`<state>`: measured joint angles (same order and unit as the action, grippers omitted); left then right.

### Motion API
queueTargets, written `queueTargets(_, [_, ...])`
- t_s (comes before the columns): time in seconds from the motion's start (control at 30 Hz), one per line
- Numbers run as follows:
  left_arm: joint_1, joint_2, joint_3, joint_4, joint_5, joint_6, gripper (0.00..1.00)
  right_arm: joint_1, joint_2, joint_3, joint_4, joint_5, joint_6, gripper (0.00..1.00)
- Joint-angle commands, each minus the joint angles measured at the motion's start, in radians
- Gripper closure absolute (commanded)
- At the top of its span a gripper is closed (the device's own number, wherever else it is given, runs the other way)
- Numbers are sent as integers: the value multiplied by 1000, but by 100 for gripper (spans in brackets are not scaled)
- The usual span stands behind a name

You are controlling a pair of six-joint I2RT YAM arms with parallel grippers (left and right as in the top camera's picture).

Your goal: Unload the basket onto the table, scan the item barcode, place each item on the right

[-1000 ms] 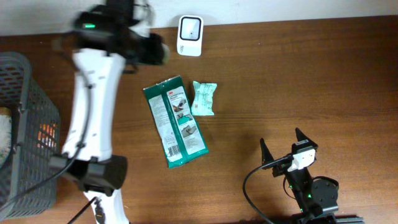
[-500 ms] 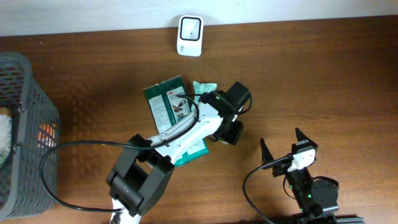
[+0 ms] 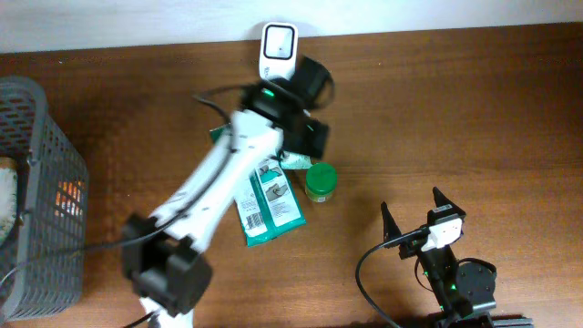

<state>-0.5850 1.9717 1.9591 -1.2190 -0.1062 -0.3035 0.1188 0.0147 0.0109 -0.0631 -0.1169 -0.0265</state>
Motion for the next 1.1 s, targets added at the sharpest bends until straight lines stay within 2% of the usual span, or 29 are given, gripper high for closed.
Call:
queueTargets(0.0, [192,-180,136,-66,-59,-2,1,5,-6,-5,-5,-2,0,2])
queueTargets(0.1, [422,-309,138,-100,-60,-2,1,5,-6,-5,-5,-2,0,2])
queueTargets(0.2, [817,-410,138,-107,-59,-3,1,5,-6,-5,-5,-2,0,2])
queueTargets(0.3, [1159,-402,103,-97,-51,-62,0,5,-6,-5,-5,-2,0,1])
queueTargets(0.4, [1352,-335,-1,-77,19,-58,1,5,-6,-5,-5,-2,0,2])
queueTargets(0.47, [1396,-295,-90,-38,108,32,2,5,-6,-5,-5,-2,0,1])
queueTargets(0.53, [1407,-245,-240,35,134,135,5,5,-6,-5,-5,-2,0,2])
queueTargets(0.63, [1408,-213,-335,114,148,169,9,5,-6,-5,-5,-2,0,2])
queueTargets(0.7, [1408,-162,-344,148,301,320,14,5,-6,-5,-5,-2,0,2])
queueTargets(0.73, [1408,-137,-345,148,336,352,21,5,-6,-5,-5,-2,0,2])
queueTargets(0.77, [1408,-108,-345,146,339,359,30,5,-6,-5,-5,-2,0,2])
queueTargets(0.9, [1408,-5,-345,148,340,398,44,5,-6,-5,-5,-2,0,2])
queueTargets(0.97, [1408,43,-345,176,360,426,50,5,-6,-5,-5,-2,0,2])
queueTargets(1.07, [1408,91,-345,190,456,507,51,5,-6,-5,-5,-2,0,2])
